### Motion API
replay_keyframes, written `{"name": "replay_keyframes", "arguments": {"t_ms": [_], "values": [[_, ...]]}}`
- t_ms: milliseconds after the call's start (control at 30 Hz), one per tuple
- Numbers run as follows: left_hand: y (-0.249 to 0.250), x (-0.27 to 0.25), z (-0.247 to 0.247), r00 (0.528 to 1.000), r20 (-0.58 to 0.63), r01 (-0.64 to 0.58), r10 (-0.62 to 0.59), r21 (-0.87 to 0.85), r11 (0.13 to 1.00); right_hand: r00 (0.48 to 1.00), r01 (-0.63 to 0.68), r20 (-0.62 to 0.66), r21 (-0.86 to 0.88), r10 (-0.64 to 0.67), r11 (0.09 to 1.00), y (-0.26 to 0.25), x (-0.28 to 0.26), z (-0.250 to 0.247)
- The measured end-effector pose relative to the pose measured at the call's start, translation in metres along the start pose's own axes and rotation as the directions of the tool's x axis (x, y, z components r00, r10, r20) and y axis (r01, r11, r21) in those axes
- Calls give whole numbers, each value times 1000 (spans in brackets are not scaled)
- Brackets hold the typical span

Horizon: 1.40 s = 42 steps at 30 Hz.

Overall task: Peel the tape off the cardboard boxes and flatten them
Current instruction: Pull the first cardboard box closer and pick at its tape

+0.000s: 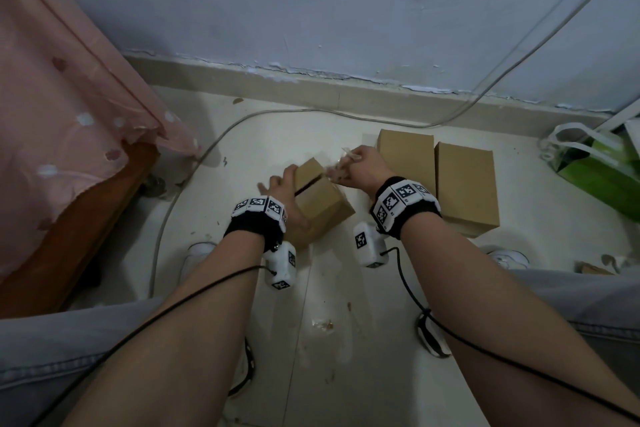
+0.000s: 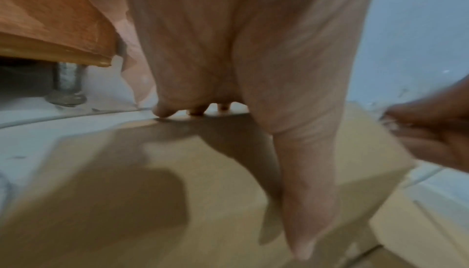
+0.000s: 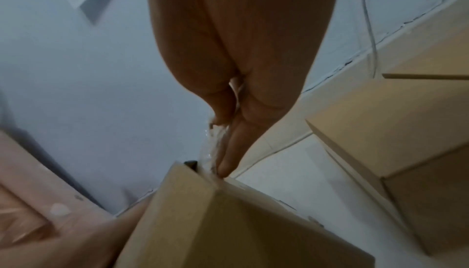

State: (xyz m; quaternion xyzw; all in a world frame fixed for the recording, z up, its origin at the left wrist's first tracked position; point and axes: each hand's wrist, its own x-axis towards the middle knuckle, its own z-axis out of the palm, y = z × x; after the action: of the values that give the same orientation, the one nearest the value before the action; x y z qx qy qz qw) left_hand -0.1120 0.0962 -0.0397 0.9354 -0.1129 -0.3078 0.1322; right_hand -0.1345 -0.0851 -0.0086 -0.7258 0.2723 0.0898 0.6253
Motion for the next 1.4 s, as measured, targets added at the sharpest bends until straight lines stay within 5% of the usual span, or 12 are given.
{"name": "replay_keyframes", "arguments": {"t_ms": [133, 367, 767, 900, 1000, 1133, 1400], "values": [[31, 5, -16, 984, -83, -164, 155, -119, 979, 998, -23, 54, 209, 12, 978, -18, -11, 4], [24, 6, -14, 956, -167, -268, 240, -173, 948, 1000, -28, -6, 154, 29, 988, -12, -12, 5], [21, -5, -21, 939, -245, -308, 242, -281, 909, 993, -55, -76, 417, 96, 907, -29, -21, 17], [13, -8, -23, 950, -242, -270, 199, -312, 911, 959, -17, -276, 192, 70, 981, -29, -20, 17], [1, -10, -26, 957, -243, -236, 157, -337, 911, 927, -17, -364, 213, 96, 977, -36, -17, 2], [-3, -11, -32, 972, -203, -177, 115, -318, 931, 942, 23, -321, 343, 94, 939, -41, -18, -10], [2, -10, -36, 974, -225, -110, 40, -311, 944, 949, -7, -316, -35, -4, 999, -8, -22, -12]]}}
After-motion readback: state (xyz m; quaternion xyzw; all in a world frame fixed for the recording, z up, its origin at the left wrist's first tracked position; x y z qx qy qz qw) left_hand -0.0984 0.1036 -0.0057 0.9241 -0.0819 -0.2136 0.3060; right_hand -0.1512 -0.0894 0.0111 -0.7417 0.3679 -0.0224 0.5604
